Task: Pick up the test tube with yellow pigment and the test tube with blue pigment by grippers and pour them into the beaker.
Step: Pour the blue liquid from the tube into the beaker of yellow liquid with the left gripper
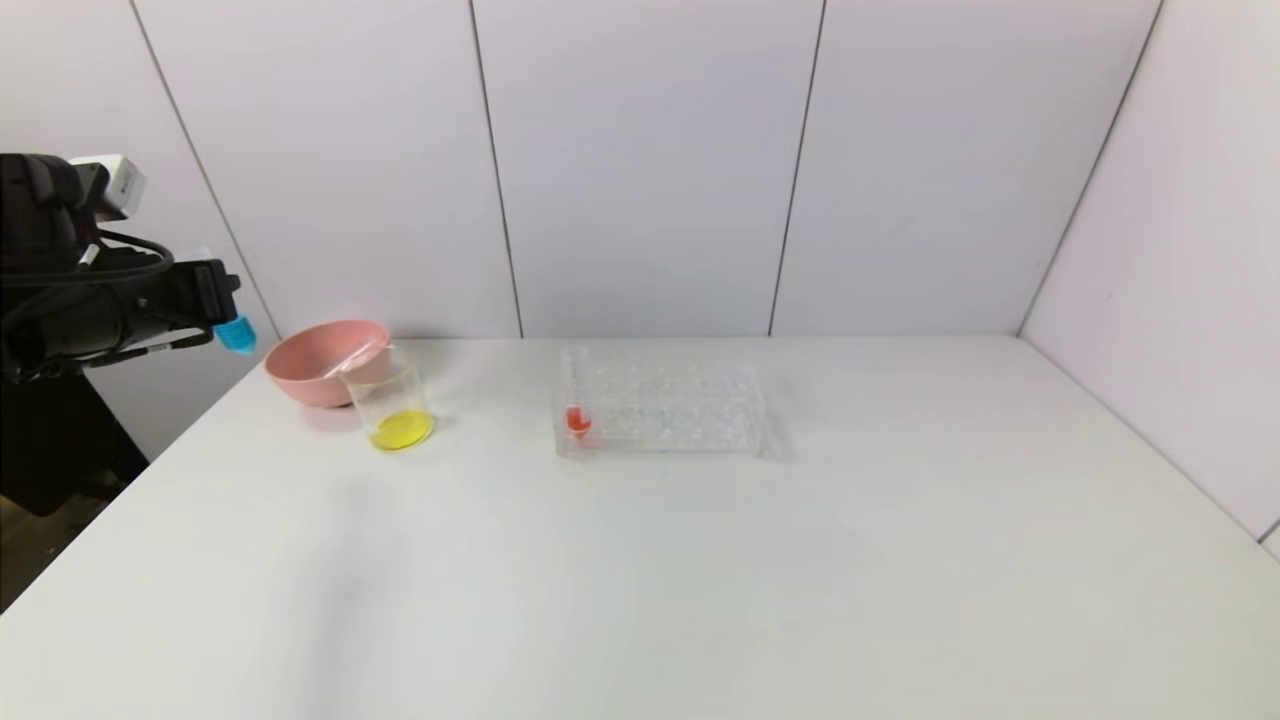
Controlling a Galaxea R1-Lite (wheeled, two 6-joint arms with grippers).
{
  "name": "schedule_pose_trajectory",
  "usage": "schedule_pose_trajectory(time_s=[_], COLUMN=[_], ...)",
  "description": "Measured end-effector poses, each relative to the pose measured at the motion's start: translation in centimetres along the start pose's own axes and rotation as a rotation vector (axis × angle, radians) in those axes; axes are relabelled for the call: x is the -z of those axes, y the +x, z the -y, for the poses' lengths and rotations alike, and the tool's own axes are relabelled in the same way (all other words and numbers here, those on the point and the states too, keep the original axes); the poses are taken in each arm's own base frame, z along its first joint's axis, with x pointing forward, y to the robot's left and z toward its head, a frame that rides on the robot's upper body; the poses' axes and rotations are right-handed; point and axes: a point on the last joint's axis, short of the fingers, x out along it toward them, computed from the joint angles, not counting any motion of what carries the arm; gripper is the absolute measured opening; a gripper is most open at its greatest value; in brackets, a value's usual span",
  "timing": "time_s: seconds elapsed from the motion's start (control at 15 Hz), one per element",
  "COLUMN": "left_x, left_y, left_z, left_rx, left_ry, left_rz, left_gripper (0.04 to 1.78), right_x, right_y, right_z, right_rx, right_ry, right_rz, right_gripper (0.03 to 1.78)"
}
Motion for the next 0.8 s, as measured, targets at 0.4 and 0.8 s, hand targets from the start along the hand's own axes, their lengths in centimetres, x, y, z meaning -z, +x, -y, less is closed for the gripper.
schedule_pose_trajectory(time_s=[0.4,0.8], left_x=[-1.4,-1.6], left_y=[1.5,3.6], left_z=[-0.2,0.0], left_rx=[0.103,0.282], left_ry=[0.095,0.216], left_rz=[-0.023,-0.008], left_gripper=[0.45,0.45], right_x=[0.0,0.0], right_y=[0.0,0.0], right_z=[0.0,0.0], right_rx=[0.0,0.0], right_ry=[0.0,0.0], right_rz=[0.0,0.0], right_gripper=[1.71,1.71])
